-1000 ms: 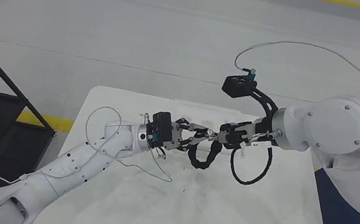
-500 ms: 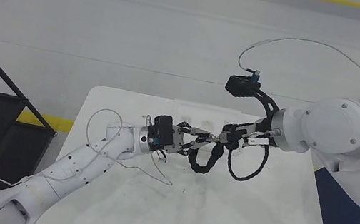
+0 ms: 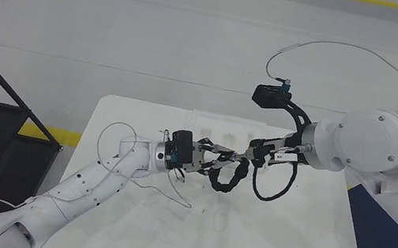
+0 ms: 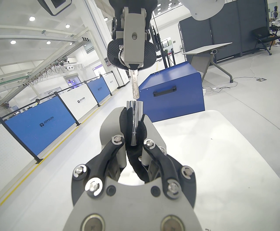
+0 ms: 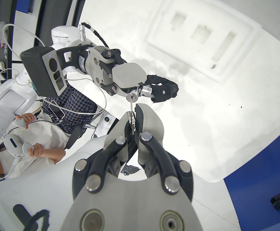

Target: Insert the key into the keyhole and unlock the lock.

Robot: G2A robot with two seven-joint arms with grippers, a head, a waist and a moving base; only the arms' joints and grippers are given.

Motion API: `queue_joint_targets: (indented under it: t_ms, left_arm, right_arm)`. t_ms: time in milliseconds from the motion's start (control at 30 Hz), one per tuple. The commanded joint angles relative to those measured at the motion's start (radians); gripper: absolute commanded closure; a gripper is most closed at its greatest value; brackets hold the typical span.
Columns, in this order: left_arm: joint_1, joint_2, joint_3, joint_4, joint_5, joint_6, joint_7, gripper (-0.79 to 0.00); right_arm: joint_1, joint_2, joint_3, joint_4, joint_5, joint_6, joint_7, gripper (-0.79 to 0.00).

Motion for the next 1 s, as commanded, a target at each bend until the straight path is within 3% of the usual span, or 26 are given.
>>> queue_joint_targets:
  t_ms: [0, 967]
  left_arm:
    - [0.001, -0.002, -0.002, 0.002, 0.001, -0.003, 0.0, 0.0]
    - [0.021, -0.024, -0.038, -0.005, 0.016, -0.048, -0.004, 0.0]
  right_arm:
    - [0.007, 0.002, -0.007, -0.002, 0.005, 0.002, -0.002, 0.0]
    - [0.043, 0.013, -0.055, -0.008, 0.013, 0.035, -0.035, 0.0]
